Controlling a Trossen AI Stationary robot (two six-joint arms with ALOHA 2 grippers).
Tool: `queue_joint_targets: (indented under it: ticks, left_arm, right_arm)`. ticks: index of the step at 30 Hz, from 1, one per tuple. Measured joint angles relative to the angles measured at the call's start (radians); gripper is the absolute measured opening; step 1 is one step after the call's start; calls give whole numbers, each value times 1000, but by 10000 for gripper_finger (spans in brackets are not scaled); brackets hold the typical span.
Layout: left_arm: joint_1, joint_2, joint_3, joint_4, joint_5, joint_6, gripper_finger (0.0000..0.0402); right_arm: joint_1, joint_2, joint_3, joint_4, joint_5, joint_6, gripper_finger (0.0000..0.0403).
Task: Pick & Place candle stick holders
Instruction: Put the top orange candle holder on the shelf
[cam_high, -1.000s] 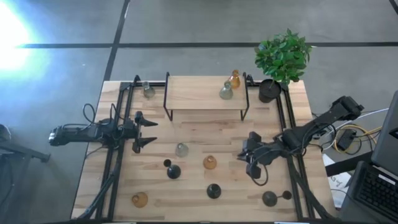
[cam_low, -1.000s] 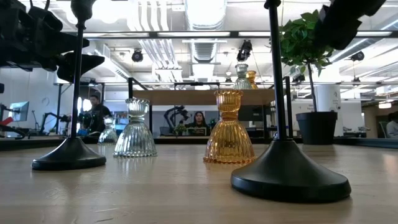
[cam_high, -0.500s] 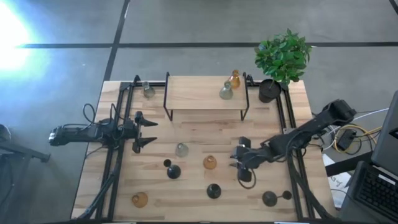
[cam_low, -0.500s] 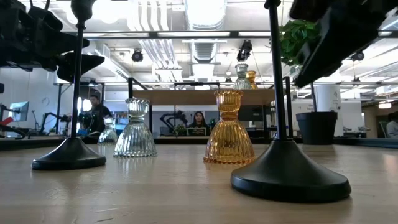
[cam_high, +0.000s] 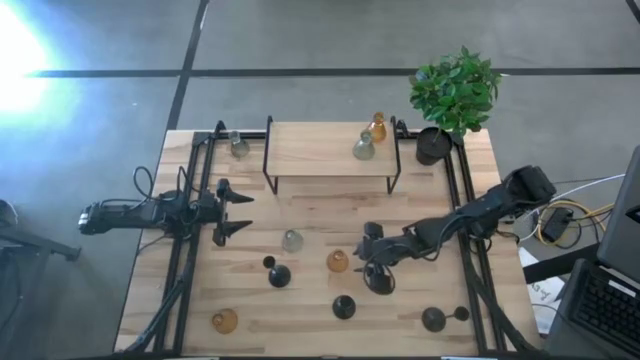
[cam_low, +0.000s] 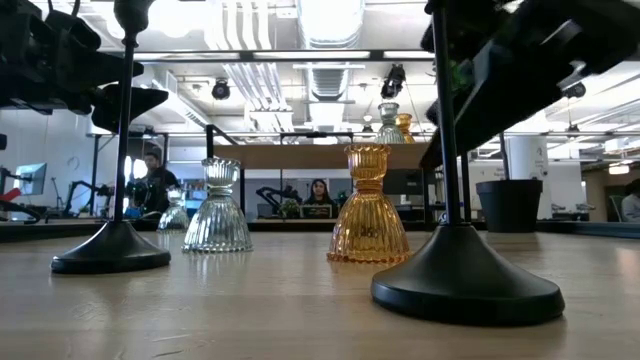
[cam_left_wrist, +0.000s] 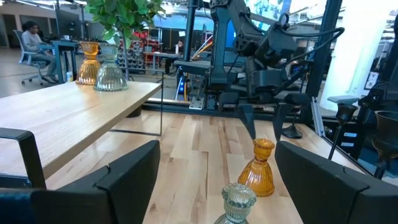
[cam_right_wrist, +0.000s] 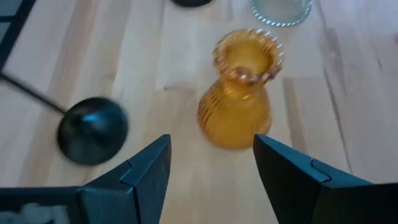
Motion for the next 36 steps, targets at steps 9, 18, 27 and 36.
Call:
queue_joint_targets:
  ticks: [9,18,27,36]
  left_arm:
    - [0,0,0,0,0,0,323]
    - [0,0,0,0,0,0,323]
    - [0,0,0,0,0,0,323]
    - [0,0,0,0,0,0,323]
  right_arm:
    - [-24,137,0,209,0,-31,242]
    - [-38,194,0,335,8,-20,226]
    - [-91,202,0,391,-6,-6,230]
    - [-104,257,34,423,-78,-1,239]
